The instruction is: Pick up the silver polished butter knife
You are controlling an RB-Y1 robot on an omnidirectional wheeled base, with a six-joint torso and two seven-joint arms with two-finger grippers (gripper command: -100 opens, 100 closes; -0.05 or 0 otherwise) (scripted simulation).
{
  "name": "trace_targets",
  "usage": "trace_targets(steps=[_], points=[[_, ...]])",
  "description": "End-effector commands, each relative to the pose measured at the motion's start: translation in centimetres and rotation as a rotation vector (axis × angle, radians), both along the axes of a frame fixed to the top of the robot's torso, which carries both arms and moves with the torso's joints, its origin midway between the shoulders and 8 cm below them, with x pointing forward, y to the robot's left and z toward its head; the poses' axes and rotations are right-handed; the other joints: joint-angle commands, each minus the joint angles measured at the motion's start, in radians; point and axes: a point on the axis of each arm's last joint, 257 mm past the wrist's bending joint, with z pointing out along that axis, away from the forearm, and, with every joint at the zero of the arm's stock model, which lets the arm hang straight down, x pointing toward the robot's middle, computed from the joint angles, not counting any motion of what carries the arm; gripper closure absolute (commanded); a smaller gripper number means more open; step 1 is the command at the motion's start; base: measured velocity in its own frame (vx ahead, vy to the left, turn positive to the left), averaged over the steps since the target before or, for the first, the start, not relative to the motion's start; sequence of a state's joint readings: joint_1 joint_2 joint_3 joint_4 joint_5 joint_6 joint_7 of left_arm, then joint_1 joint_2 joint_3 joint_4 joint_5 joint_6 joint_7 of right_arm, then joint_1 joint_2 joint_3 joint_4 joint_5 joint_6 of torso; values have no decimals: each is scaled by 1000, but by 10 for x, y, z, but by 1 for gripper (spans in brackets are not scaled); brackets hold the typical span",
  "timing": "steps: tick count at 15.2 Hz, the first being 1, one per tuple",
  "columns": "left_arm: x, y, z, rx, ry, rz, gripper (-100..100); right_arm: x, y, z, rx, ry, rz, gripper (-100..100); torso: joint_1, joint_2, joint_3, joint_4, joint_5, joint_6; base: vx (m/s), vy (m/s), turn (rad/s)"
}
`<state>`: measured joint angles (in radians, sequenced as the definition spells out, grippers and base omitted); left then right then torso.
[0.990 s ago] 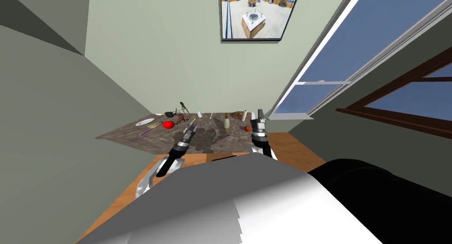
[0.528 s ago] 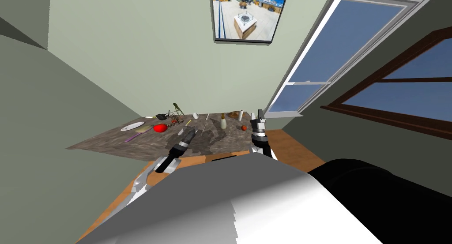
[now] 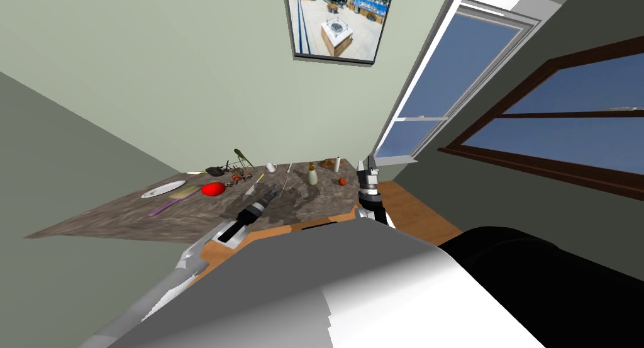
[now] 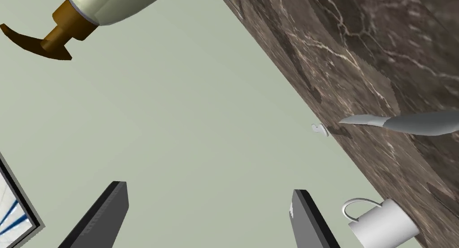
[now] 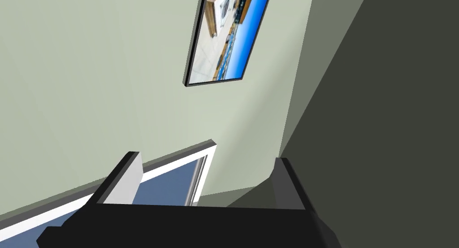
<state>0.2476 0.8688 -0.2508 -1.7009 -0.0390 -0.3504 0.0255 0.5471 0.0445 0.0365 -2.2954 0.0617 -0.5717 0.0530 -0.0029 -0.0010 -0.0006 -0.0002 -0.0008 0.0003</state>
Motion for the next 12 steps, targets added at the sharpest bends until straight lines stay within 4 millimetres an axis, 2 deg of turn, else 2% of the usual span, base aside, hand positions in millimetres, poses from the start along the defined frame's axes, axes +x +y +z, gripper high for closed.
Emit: trace_targets(steps=[1, 2, 3, 4, 5, 6, 7, 8, 9, 10, 11, 12], points=[[-1, 8, -5, 29, 19, 2, -100, 0, 0, 0, 0, 0, 0, 0, 0, 0, 0, 0, 0, 0, 5, -28, -40], [0, 22, -20, 72, 62, 14, -100, 0, 0, 0, 0, 0, 0, 0, 0, 0, 0, 0, 0, 0, 6, -35, -112], [0, 24, -19, 81, 62, 12, -100, 0, 0, 0, 0, 0, 0, 0, 0, 1, 0, 0, 0, 0, 6, -37, -132], [1, 37, -33, 117, 102, 26, -100, 0, 0, 0, 0, 0, 0, 0, 0, 0, 0, 0, 0, 0, 16, -48, -178], [1, 42, -33, 133, 104, 25, -100, 0, 0, 0, 0, 0, 0, 0, 0, 0, 0, 0, 0, 0, 18, -53, -151], [0, 56, -45, 168, 142, 40, -100, 0, 0, 0, 0, 0, 0, 0, -1, 0, 0, 0, 0, 0, 8, -63, -177], [0, 62, -45, 185, 145, 41, -100, 0, 0, 0, 0, 0, 0, 0, -1, 0, 0, 0, 0, 0, 5, -58, -157], [-1, 80, -57, 227, 184, 59, -100, 0, 0, 0, 0, 0, 0, 0, -1, 0, 0, 0, 0, 0, 12, -57, -176], [-1, 83, -56, 237, 185, 59, -100, 0, 0, 0, 0, 0, 0, 0, -1, 0, 0, 0, 0, 0, 12, -51, -153], [-3, 103, -66, 282, 223, 79, -100, 0, 0, 0, 0, 0, 0, 0, -1, 0, 0, 0, 0, 0, 11, -55, -194], [-3, 104, -65, 288, 223, 78, -100, 0, 0, 0, 0, 0, 0, 0, -1, 0, 0, 0, 0, 0, 13, -54, -145], [-6, 126, -73, 337, 259, 98, -100, 0, 0, 0, 0, 0, 0, 0, -1, 0, 0, 0, 0, 0, 25, -66, -180]])
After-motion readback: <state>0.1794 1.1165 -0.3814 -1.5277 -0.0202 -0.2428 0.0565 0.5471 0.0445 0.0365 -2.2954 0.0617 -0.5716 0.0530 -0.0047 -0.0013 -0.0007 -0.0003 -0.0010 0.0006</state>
